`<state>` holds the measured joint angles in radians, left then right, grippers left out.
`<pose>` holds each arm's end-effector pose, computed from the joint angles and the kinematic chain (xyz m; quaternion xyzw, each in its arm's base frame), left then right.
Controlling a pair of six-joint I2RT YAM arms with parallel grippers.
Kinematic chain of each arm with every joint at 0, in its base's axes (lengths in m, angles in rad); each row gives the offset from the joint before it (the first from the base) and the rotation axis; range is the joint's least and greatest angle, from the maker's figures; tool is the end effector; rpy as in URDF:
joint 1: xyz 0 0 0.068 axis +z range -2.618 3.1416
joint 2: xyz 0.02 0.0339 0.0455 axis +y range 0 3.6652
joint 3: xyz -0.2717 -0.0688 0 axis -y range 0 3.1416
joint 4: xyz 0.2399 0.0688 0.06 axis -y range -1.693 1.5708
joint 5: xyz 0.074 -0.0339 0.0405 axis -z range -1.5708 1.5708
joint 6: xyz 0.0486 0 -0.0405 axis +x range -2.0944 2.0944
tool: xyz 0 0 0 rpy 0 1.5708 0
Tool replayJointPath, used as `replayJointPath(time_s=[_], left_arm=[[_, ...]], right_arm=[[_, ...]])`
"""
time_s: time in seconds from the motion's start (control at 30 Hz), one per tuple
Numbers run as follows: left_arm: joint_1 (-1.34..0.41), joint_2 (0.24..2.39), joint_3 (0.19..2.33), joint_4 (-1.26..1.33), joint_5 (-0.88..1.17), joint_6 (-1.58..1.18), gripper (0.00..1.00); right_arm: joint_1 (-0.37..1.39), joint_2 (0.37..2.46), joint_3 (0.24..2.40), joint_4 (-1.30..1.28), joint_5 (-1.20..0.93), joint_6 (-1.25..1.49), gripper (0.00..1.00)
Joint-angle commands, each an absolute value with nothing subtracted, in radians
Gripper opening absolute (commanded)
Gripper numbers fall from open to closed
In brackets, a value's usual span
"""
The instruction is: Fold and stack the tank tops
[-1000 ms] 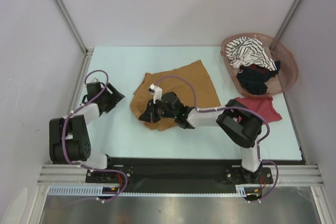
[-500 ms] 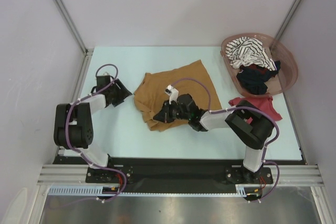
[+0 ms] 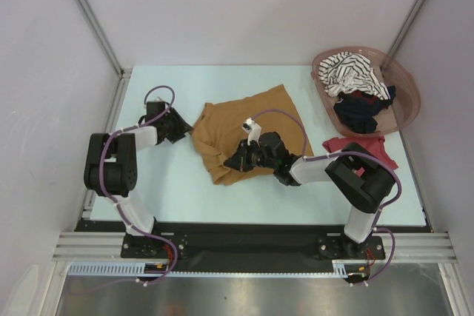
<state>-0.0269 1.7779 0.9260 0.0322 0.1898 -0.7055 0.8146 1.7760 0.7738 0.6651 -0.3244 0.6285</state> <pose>0.3617 -0.0189 0.1494 -0.2755 0.8849 -0.2131 0.3094 0.2415 0.2786 0.1699 -0.1678 0.7928 0.4760 0.3416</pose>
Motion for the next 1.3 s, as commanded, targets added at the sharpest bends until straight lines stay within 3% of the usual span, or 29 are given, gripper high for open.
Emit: replayJointPath(time_s=[0.0,0.17,0.27,0.47,0.97,1.13,1.2,1.27], left_arm=[[-0.044,1.807,0.968,0.052,0.193,-0.73,0.43],[-0.044,1.805,0.942,0.092,0.169,-0.764,0.22],[-0.043,1.824,0.956,0.095,0.178,-0.762,0.0],[-0.028,1.824,1.048,0.008,0.118,-0.693,0.0],[0.09,1.85,1.296,-0.227,0.064,-0.56,0.0],[0.106,1.922,1.379,-0.268,0.087,-0.546,0.0],[0.127,1.959,1.394,-0.278,0.115,-0.549,0.0],[0.158,1.983,1.394,-0.276,0.129,-0.558,0.05]], right_arm=[[0.811,1.738,0.762,0.719,-0.336,0.623,0.0],[0.808,1.743,0.764,0.73,-0.344,0.629,0.0],[0.807,1.746,0.764,0.732,-0.348,0.63,0.0],[0.821,1.755,0.784,0.693,-0.356,0.617,0.0],[1.075,2.025,1.276,0.334,-0.279,0.483,0.0],[1.106,2.132,1.428,0.273,-0.343,0.485,0.08],[1.121,2.192,1.529,0.232,-0.371,0.473,0.16],[1.134,2.226,1.613,0.203,-0.419,0.451,0.34]])
